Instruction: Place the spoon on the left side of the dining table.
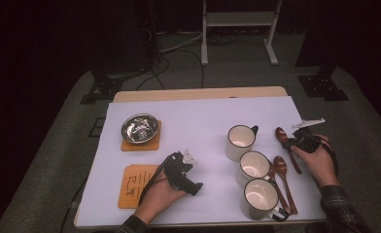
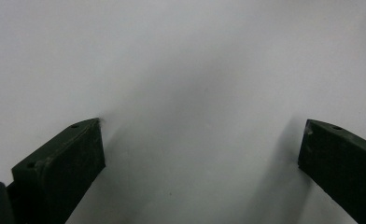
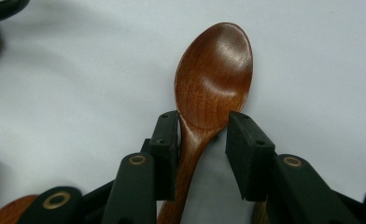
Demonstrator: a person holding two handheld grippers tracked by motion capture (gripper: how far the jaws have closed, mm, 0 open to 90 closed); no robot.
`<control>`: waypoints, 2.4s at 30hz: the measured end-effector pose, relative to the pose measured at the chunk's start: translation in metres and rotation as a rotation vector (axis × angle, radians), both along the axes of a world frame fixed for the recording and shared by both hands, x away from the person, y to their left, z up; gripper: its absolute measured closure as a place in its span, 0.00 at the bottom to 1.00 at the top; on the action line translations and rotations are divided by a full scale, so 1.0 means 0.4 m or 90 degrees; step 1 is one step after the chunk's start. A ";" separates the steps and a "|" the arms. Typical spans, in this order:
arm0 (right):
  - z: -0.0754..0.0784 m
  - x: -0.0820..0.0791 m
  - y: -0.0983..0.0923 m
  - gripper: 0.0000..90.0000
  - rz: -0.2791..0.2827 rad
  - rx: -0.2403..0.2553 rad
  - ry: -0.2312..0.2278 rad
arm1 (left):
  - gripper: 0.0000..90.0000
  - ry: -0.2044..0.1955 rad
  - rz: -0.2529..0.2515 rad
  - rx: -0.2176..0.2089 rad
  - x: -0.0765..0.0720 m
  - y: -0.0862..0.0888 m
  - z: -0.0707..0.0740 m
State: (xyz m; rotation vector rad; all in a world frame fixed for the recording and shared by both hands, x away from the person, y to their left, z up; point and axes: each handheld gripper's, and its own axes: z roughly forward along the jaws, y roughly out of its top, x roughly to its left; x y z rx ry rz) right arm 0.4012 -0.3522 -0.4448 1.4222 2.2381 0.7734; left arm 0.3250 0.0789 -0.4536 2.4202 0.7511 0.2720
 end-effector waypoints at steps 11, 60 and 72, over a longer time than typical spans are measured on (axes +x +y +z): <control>0.018 -0.023 0.001 0.64 0.002 0.008 -0.003 | 0.00 0.000 0.001 0.000 0.000 0.000 0.000; 0.022 -0.035 -0.001 0.89 -0.058 0.013 0.111 | 0.00 0.002 0.003 0.000 -0.001 0.000 0.000; 0.030 -0.040 -0.013 0.89 -0.060 0.044 0.099 | 0.00 0.001 0.001 -0.001 -0.001 0.000 0.000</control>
